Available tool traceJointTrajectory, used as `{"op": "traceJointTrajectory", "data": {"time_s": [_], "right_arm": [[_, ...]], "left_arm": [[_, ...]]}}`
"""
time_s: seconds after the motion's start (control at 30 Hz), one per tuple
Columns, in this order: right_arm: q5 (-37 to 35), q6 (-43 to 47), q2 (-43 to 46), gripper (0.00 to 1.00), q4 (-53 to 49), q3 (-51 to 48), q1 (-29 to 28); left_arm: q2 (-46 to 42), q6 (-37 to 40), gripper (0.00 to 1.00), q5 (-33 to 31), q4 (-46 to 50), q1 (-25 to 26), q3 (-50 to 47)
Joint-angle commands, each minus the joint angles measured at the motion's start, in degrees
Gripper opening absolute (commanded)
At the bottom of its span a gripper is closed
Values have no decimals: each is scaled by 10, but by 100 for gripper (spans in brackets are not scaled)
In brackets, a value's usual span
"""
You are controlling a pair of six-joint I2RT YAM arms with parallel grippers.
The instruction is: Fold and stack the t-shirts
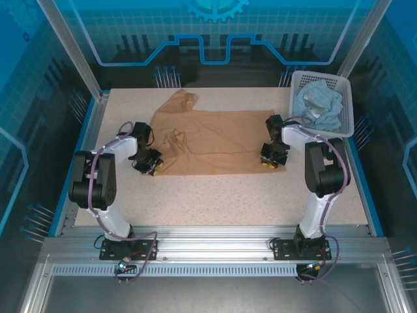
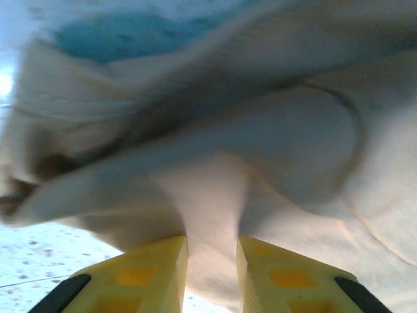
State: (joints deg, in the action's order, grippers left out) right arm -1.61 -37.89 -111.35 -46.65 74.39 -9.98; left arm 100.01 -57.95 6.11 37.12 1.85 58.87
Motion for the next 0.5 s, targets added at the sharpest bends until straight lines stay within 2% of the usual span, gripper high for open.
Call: {"op": "traceJointTrajectory", "data": {"time_s": [0.0, 0.3, 0.4, 0.47], "right_arm": [[-18, 2, -33, 22, -56, 26, -20], [-2, -44, 48, 27, -75, -96, -79], [-6, -55, 105, 36, -64, -125, -102], [-12, -49, 143, 41, -50, -124, -119]], "left_arm": [[-16, -50, 25, -44, 39, -11, -47], [-124, -67, 24, -67, 101, -44, -148], [-175, -42, 28, -97, 128, -51, -132], [-194, -8, 33, -106, 127, -38, -87]]}}
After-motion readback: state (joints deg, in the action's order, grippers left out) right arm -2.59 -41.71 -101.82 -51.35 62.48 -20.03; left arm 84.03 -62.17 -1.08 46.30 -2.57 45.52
